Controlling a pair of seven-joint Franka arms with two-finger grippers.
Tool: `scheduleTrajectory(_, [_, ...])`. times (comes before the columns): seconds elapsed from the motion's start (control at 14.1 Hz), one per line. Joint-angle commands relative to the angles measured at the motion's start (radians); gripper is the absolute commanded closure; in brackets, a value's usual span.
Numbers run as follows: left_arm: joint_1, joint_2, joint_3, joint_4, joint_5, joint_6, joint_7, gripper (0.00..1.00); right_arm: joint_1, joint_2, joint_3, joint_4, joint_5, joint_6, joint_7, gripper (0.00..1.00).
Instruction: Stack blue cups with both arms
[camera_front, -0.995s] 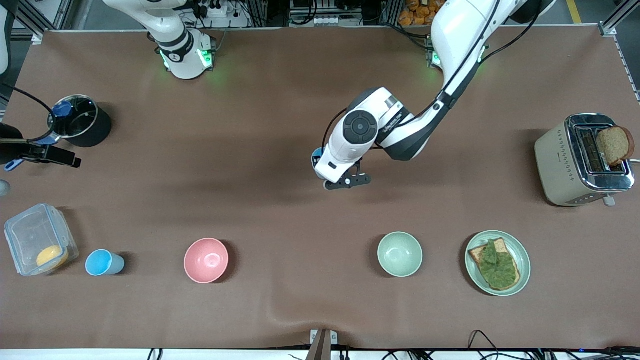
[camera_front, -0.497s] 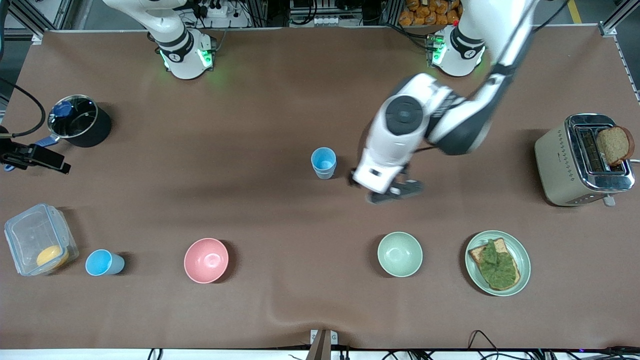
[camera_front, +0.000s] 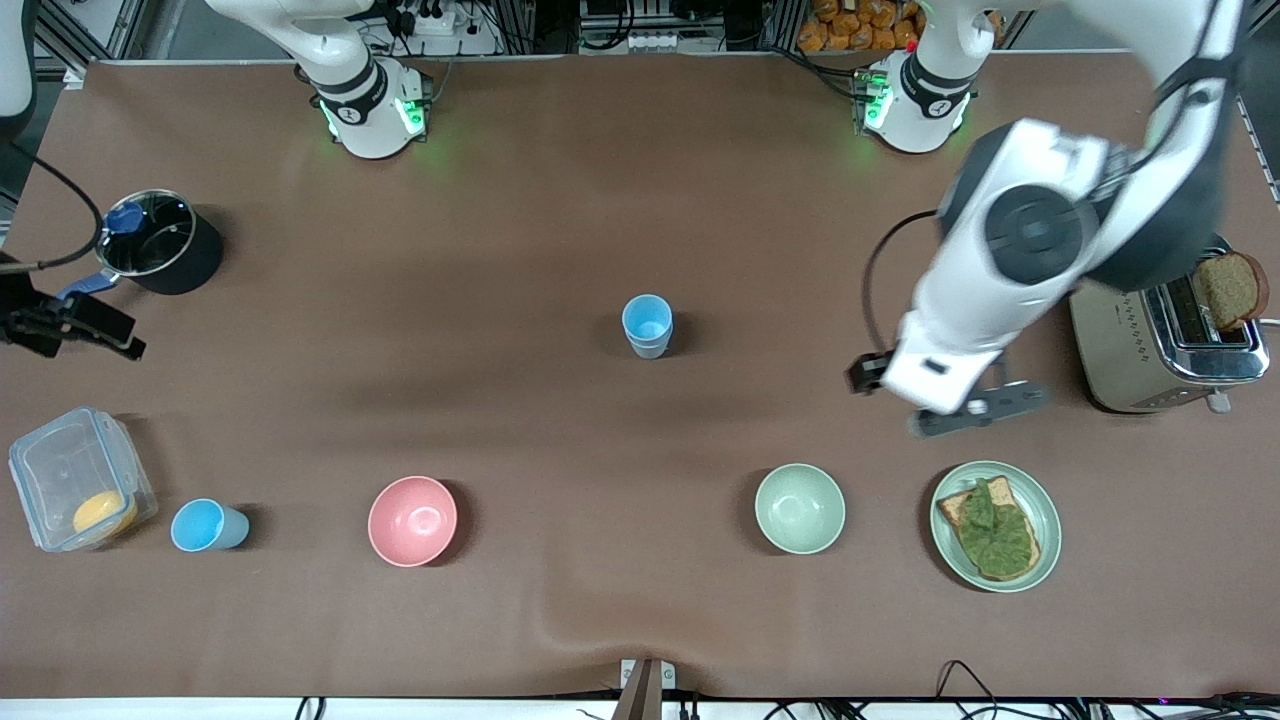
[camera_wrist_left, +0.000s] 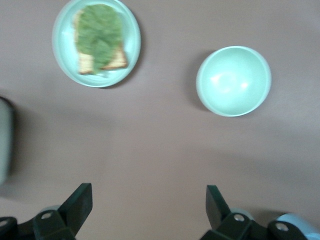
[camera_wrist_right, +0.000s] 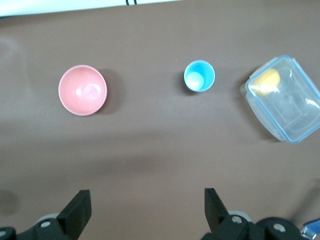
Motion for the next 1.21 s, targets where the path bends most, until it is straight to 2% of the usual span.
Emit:
scheduleTrajectory(0.0, [0.074,-0.111,-0.01,-0.031,0.002,-0.087,0.104,0.0,-0.092,-0.112,0.103,-0.129,-0.005,0.034,-0.01,0.0])
scheduleTrajectory(0.14, [0.117,-0.219,0.028,-0.081,-0.079,-0.098,0.235,0.0,-0.091,-0.117,0.102,-0.127,-0.005,0.023,-0.001,0.0])
scheduleTrajectory(0.28, [0.033,-0.328,0.181,-0.141,-0.144,-0.141,0.347,0.0,-0.054,-0.117,0.085,-0.126,-0.009,0.018,0.002,0.0])
scheduleTrajectory(0.36, [0.013,-0.362,0.241,-0.162,-0.167,-0.149,0.395,0.0,-0.037,-0.117,0.068,-0.124,-0.019,0.018,-0.001,0.0])
scheduleTrajectory(0.57, [0.006,-0.387,0.314,-0.157,-0.23,-0.187,0.443,0.0,-0.049,-0.117,0.064,-0.122,-0.014,-0.03,0.001,0.0])
scheduleTrajectory(0.71, [-0.012,-0.381,0.334,-0.15,-0.244,-0.181,0.448,0.0,-0.051,-0.108,0.065,-0.097,-0.014,-0.07,0.001,0.0])
scheduleTrajectory(0.99, [-0.003,-0.34,0.331,-0.092,-0.245,-0.187,0.506,0.0,-0.046,-0.102,0.065,-0.079,-0.02,-0.072,-0.002,0.0])
scheduleTrajectory(1.14, [-0.001,-0.344,0.323,-0.092,-0.242,-0.189,0.506,0.0,-0.049,-0.102,0.065,-0.079,-0.02,-0.074,-0.001,0.0])
